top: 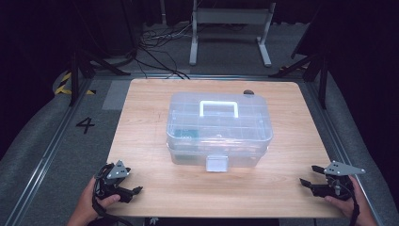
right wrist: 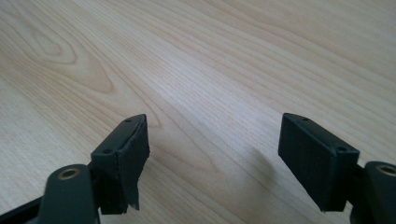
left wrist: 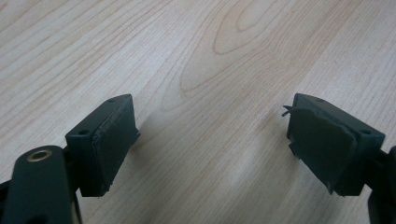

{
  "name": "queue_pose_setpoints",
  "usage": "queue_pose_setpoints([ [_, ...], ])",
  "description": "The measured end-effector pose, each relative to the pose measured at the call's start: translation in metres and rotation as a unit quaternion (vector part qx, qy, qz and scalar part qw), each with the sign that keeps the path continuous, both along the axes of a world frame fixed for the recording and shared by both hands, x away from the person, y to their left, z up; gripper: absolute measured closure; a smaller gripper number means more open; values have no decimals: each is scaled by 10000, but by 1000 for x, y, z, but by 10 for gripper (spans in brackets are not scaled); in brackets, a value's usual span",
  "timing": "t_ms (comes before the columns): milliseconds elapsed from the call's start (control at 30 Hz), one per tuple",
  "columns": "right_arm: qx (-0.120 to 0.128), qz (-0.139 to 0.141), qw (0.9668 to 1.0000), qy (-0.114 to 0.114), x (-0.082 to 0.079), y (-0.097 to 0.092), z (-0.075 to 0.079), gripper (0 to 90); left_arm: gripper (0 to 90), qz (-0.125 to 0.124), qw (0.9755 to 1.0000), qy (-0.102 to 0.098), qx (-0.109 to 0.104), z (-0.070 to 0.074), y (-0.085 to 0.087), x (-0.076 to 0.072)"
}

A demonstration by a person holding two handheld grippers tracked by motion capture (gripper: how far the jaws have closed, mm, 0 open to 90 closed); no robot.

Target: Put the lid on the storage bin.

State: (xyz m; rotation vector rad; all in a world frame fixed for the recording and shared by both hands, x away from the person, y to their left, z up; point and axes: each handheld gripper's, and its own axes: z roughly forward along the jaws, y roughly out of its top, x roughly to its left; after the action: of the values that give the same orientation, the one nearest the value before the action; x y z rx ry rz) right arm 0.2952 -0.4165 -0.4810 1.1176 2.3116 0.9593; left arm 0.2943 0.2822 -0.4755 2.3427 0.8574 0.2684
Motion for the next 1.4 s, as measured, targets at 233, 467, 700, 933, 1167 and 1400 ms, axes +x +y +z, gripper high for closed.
queue_pose_setpoints([
  [233, 247, -129, 9996, -30, 0, -2, -7, 216, 156, 328, 9982, -234, -442, -7, 3, -5],
  [467, 326, -143, 9993, 78, 2, -4, -7, 214, 156, 435, 9980, -293, -357, -8, -1, -5],
  [700, 324, -146, 9993, 75, 2, -4, -7, 212, 152, 518, 9976, -324, -321, -8, -1, -6],
  [933, 326, -156, 9993, 79, 2, -4, -7, 211, 148, 500, 9978, -328, -288, -8, -1, -6],
  [1167, 323, -160, 9993, 77, 2, -4, -7, 211, 143, 552, 9974, -308, -334, -8, -2, -6],
  [1400, 317, -158, 9993, 68, 2, -4, -7, 210, 139, 589, 9973, -309, -312, -8, -3, -6],
])
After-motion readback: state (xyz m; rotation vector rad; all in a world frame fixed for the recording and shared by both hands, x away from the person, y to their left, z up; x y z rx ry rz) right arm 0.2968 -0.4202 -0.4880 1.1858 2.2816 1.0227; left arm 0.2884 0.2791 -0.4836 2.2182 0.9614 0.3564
